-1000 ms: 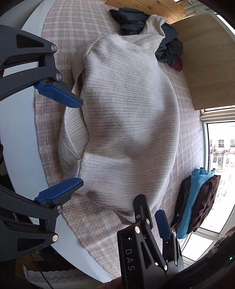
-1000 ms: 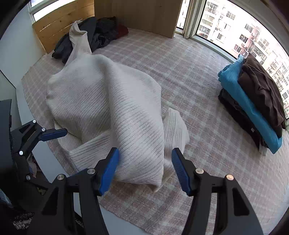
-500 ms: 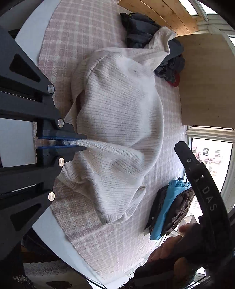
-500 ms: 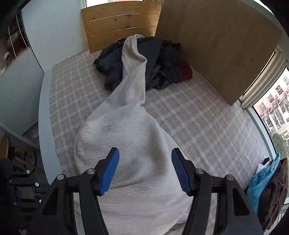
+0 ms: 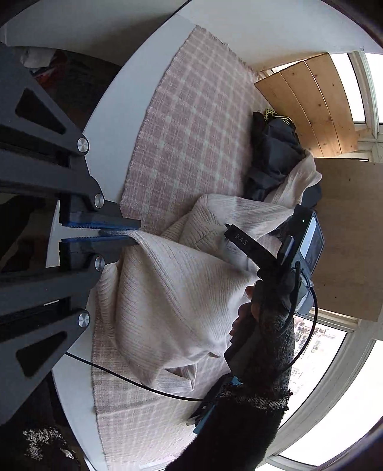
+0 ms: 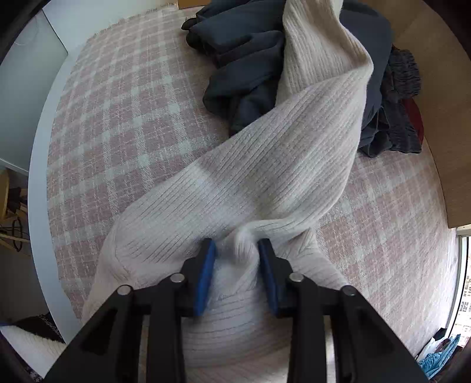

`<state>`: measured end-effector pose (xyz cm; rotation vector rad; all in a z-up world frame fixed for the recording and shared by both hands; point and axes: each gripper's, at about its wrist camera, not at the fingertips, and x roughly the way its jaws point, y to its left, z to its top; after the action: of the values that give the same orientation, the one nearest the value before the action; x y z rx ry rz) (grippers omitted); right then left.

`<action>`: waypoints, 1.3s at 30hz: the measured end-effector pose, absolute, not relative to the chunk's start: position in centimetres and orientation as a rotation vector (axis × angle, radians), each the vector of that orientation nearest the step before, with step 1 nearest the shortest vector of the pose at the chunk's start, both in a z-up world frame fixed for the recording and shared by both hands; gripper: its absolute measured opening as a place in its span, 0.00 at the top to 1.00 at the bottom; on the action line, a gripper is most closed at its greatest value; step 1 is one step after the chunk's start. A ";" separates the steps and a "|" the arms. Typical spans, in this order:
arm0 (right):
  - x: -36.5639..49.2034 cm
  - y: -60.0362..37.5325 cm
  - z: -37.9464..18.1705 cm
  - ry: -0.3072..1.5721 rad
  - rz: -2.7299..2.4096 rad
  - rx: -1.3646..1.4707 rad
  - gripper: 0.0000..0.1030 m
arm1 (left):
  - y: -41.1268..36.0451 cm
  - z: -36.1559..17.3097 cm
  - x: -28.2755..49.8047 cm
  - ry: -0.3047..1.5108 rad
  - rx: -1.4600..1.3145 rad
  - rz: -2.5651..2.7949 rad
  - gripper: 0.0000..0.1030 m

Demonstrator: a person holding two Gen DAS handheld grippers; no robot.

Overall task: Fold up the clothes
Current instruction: 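Grasp the sweater hem with the left gripper while the right gripper pinches the sweater body, then release the sweater from both grippers and pull them back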

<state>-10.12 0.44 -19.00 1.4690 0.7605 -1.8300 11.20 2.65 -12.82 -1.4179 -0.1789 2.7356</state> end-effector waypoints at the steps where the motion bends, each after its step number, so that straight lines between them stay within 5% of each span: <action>1: -10.2 1.0 -18.2 0.696 -1.841 1.467 0.92 | 2.4 -12.8 11.1 -0.184 -1.418 2.736 0.97; 11: -10.8 12.2 -2.6 0.028 -2.260 1.197 0.95 | -1.5 -10.0 8.8 -0.151 -1.362 2.773 0.97; 21: -2.4 23.6 15.6 -0.168 -2.708 0.739 0.99 | -8.2 2.8 0.8 0.185 -0.999 2.964 0.97; 27: -4.1 22.0 7.5 0.030 -2.672 1.181 0.94 | -7.9 4.9 -7.0 0.386 -0.975 2.842 0.97; 30: -5.9 19.7 -0.8 -0.069 -2.548 1.380 0.79 | -8.6 0.1 -11.8 0.506 -1.148 2.806 0.96; 36: -10.3 11.9 -13.6 -0.016 -2.348 1.611 0.77 | -13.5 -9.7 -16.9 0.522 -1.487 2.715 0.90; 39: -12.5 12.8 -15.7 -0.059 -2.439 1.695 0.77 | -14.9 -11.3 -15.3 0.525 -1.515 2.713 0.82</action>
<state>-12.49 12.81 -15.72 1.6947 -0.0585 -2.4392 -15.33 -14.92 -11.31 -1.5146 0.5252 2.7132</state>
